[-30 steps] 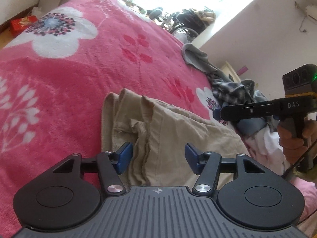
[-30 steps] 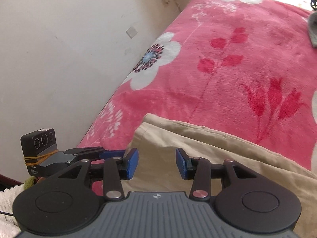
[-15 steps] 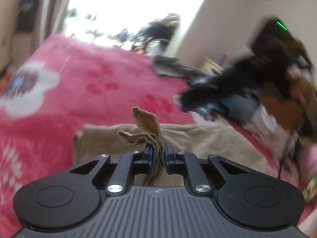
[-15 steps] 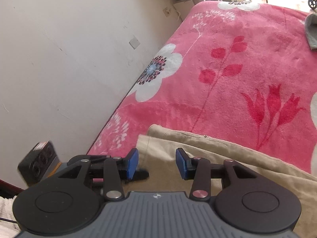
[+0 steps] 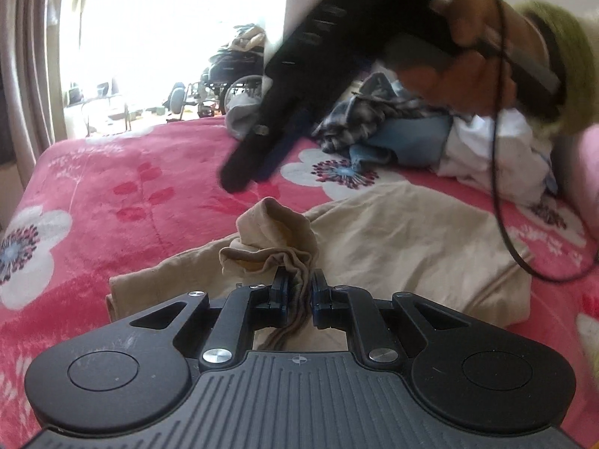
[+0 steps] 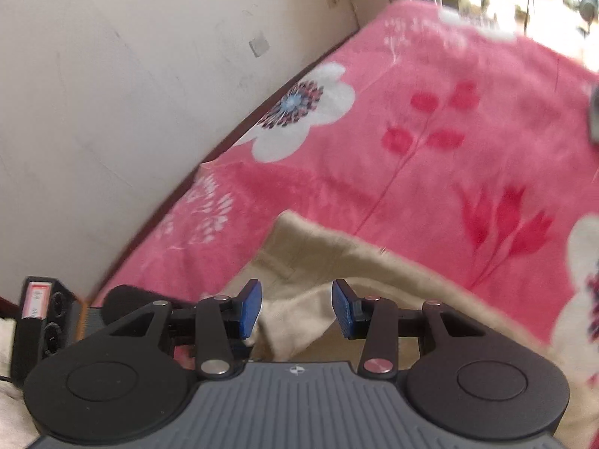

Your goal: Fold clothes

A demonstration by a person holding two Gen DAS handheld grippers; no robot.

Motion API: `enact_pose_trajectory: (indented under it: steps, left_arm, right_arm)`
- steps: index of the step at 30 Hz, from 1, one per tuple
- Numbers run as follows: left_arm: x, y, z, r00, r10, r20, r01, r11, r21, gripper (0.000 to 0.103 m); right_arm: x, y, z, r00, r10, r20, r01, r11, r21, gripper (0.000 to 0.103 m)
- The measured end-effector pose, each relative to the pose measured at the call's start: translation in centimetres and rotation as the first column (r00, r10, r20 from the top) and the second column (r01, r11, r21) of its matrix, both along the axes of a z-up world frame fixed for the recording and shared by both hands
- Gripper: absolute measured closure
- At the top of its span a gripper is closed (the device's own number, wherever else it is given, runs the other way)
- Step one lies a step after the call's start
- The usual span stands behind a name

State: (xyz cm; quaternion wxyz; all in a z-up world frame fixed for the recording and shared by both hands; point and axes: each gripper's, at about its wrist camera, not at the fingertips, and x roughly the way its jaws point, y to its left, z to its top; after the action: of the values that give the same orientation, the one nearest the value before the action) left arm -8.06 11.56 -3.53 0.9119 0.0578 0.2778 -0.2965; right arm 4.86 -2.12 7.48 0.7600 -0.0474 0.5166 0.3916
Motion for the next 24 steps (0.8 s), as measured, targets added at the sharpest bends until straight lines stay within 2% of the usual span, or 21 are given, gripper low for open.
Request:
enact_pose_trajectory:
  steps: [3,5,7,10,14,19,21,24]
  left_arm:
    - [-0.5,-0.5,0.0,1.0,-0.018,0.017,0.017,0.999,0.032,0.093]
    - [-0.8,-0.8,0.0,0.999,-0.024,0.03,0.023,0.999,0.048,0.093]
    - [-0.9,-0.7,-0.1,0.999,-0.02,0.036,0.018,0.999,0.047,0.093]
    - [-0.8,-0.2,-0.1,0.999,0.003,0.034,-0.005,0.999,0.037,0.093]
    - [-0.3,1.1,0.0,0.999,0.05,0.017,-0.05,0.999,-0.012,0.093]
    - [1.7,3.8,-0.7,0.987,0.136,-0.088,-0.146,0.982,-0.122,0.093]
    - [2.8,5.2,-1.3,0.971,0.174,-0.162,-0.201,0.965,-0.17,0.093]
    - [4.1,7.5,-2.4,0.935,0.217,-0.281,-0.288,0.926,-0.244,0.093]
  right_arm:
    - [-0.3,0.9,0.5,0.998,0.037,0.045,-0.035,0.998,-0.045,0.058]
    - [-0.2,1.9,0.7,0.995,0.065,0.074,-0.062,0.997,-0.038,0.058]
    - [0.5,2.1,0.7,0.997,0.049,0.065,-0.048,0.999,-0.008,0.058]
    - [2.2,0.9,0.5,0.999,-0.028,-0.02,0.028,1.0,0.01,0.058]
    - [3.5,-1.7,0.0,0.983,-0.139,-0.121,0.143,0.989,0.025,0.058]
    - [3.7,-2.8,-2.3,0.962,-0.185,-0.201,0.189,0.982,0.002,0.062]
    - [3.5,-1.9,-3.7,0.962,-0.161,-0.22,0.163,0.987,-0.009,0.064]
    - [3.5,0.1,-6.0,0.971,-0.13,-0.199,0.122,0.991,-0.049,0.066]
